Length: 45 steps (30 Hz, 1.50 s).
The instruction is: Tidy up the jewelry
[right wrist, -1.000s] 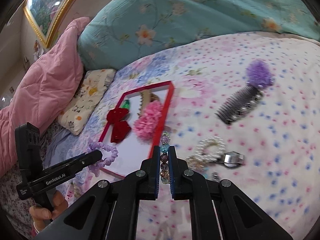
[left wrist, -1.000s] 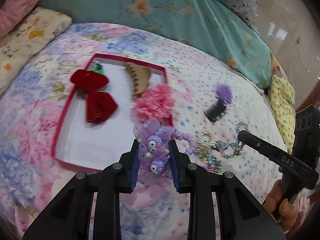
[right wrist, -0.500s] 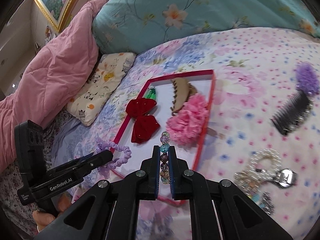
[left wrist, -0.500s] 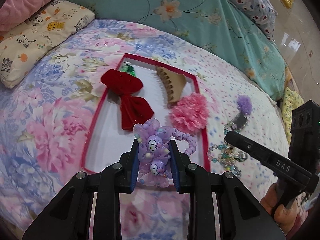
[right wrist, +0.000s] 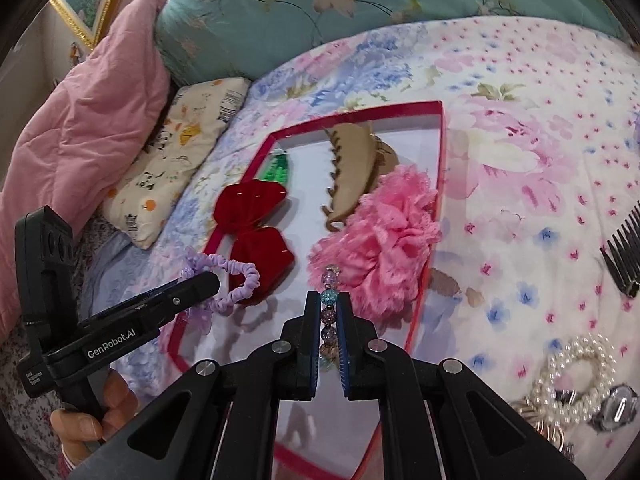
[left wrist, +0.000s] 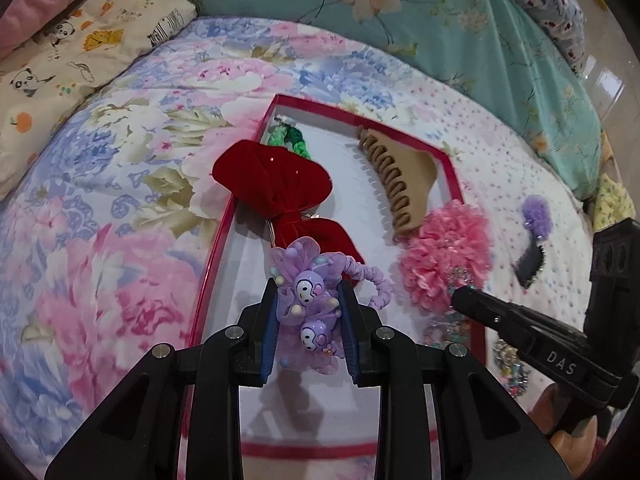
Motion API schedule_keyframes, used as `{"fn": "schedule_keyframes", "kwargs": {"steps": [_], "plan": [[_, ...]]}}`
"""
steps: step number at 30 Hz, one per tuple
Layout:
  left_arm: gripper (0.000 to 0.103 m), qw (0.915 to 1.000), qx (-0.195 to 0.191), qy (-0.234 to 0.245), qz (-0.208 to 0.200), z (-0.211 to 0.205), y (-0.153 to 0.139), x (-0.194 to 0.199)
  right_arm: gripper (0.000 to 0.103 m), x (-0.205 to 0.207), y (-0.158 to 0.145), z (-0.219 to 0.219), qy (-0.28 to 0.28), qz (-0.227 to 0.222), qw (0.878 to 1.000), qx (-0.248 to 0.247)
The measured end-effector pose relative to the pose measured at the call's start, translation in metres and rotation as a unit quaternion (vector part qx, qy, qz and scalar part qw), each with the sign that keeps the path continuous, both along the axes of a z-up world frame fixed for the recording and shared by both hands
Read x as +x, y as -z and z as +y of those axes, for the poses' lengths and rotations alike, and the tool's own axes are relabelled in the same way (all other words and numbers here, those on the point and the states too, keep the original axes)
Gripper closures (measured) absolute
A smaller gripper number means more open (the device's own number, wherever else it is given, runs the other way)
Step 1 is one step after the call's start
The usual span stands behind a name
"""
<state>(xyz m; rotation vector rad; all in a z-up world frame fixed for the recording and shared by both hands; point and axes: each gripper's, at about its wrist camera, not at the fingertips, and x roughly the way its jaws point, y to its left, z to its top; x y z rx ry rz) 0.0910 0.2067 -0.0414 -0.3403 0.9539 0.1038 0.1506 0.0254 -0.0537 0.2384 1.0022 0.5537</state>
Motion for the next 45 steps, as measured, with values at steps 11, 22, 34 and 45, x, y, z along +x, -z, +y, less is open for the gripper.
{"fn": "schedule_keyframes", "kwargs": {"steps": [11, 22, 34, 45], "plan": [[0.067, 0.9994, 0.024, -0.009, 0.023, 0.002, 0.019, 0.011, 0.092, 0.015, 0.015, -0.004, 0.003, 0.016, 1.0, -0.005], [0.047, 0.999, 0.037, -0.004, 0.023, -0.003, 0.014, 0.007, 0.088, 0.013, 0.012, -0.003, -0.002, 0.022, 1.0, 0.0], [0.029, 0.9991, 0.04, -0.01, 0.012, -0.006, -0.003, -0.012, 0.077, -0.002, -0.008, -0.012, 0.0, 0.006, 1.0, 0.021], [0.025, 0.9992, 0.036, 0.007, -0.015, -0.028, -0.029, -0.022, 0.07, -0.023, -0.032, -0.076, 0.062, -0.011, 0.997, 0.047]]}}
